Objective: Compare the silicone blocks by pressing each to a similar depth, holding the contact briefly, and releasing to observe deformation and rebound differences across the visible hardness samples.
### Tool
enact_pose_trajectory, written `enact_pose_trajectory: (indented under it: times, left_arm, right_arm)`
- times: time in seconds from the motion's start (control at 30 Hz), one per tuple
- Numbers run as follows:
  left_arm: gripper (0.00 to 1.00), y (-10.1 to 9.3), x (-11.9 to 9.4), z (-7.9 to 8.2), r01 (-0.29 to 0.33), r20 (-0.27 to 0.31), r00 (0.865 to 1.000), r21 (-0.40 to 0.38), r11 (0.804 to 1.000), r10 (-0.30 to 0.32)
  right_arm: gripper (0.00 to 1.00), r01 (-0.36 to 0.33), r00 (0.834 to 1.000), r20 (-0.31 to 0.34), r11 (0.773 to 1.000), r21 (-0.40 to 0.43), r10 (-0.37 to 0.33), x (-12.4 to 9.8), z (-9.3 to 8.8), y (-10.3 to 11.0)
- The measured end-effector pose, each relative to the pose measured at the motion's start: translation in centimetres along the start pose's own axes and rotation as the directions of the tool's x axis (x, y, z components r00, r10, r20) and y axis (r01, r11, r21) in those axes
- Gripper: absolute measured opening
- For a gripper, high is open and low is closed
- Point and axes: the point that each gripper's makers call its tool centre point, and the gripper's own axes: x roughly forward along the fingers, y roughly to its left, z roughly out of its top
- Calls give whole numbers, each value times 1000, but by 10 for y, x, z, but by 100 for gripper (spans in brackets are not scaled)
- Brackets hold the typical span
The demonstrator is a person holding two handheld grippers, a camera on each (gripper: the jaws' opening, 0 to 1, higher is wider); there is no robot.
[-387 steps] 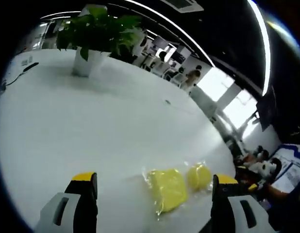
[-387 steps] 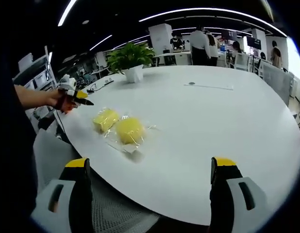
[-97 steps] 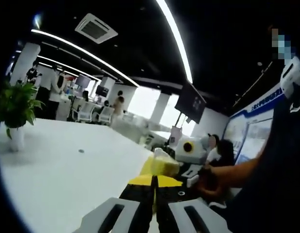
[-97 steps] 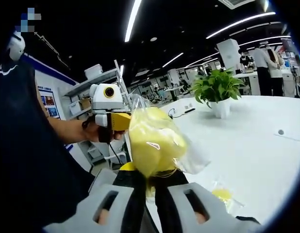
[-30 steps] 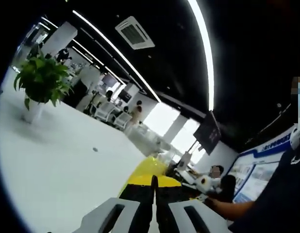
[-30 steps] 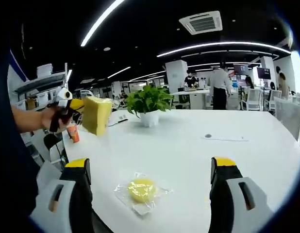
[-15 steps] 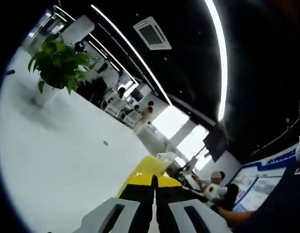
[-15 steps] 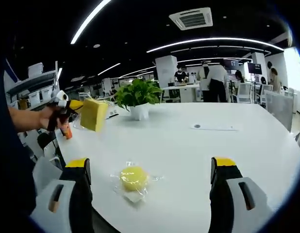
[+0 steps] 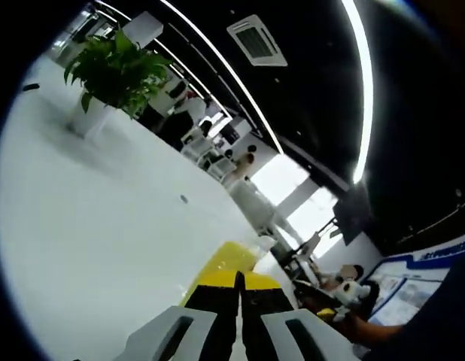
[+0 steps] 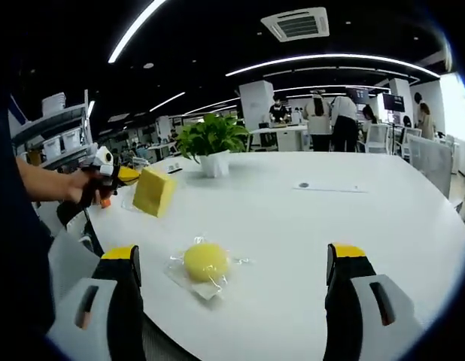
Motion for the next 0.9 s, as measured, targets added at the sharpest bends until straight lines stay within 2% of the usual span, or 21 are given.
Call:
enact_pose_trajectory:
  times: [0.27,0.33,0.43,0.73,0.9]
  left_arm:
    - [0,21,1,-9,-25,-5,1000,-45,999,25]
    - [0,28,3,-12,-42,-7,999,-51,998,42]
    - [0,34,3,-17,-52,-19,999,-61,997,51]
    - [0,59,5,-35,-78,-44,996,-164,983,72]
    - [0,68,3,-39,-80,-42,996,-218,973,73]
  right_arm:
    - [96,10,1000,-7,1000,18,-10,-5,-5,-2]
    - [96,20,998,-57,998,55,-17,-7,-15,-3]
    - [96,31,999,-25,999,41,-30,-10,-13,-6]
    - [96,47,998,-44,997,59,-44,-15,-20,-7]
    - [96,50,997,-56,997,60,-47,-17,-23,-7]
